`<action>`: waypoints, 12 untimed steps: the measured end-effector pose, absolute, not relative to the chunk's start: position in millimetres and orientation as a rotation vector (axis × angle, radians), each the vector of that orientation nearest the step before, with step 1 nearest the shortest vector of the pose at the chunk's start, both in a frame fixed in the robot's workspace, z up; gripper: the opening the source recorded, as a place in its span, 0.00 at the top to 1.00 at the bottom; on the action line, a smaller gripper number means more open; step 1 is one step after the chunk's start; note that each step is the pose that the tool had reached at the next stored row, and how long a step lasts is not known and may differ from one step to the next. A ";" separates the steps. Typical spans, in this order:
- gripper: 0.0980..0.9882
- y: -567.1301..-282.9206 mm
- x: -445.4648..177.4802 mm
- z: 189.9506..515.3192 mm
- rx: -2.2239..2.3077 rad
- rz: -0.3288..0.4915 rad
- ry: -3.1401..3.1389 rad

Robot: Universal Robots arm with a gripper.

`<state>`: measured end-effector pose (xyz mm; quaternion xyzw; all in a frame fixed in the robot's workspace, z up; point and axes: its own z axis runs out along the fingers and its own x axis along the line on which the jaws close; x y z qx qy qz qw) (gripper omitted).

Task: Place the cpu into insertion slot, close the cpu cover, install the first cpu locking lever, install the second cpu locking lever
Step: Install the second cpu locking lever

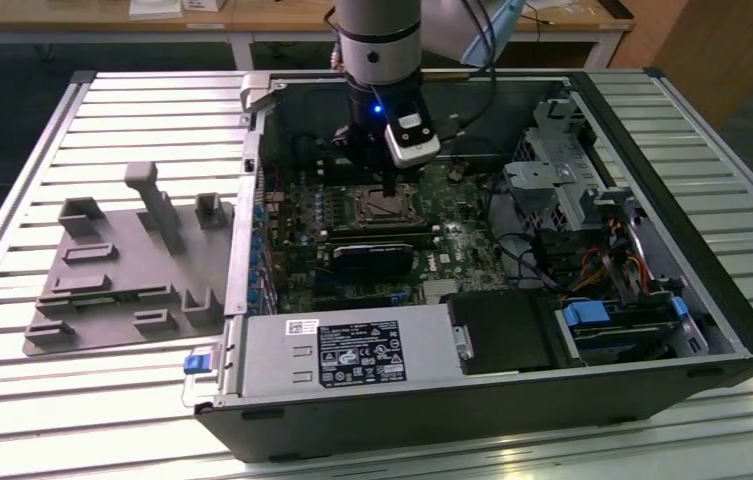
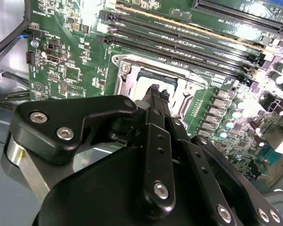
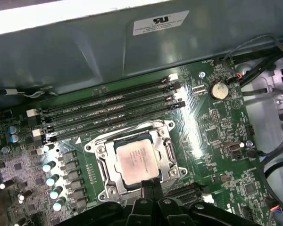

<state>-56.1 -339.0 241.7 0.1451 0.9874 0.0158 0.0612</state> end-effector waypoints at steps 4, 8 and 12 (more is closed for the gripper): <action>1.00 -342.9 -56.1 242.0 0.439 0.048 2.987; 1.00 -346.8 -56.1 242.0 0.439 0.047 2.989; 1.00 -350.2 -56.1 241.4 0.441 0.046 2.996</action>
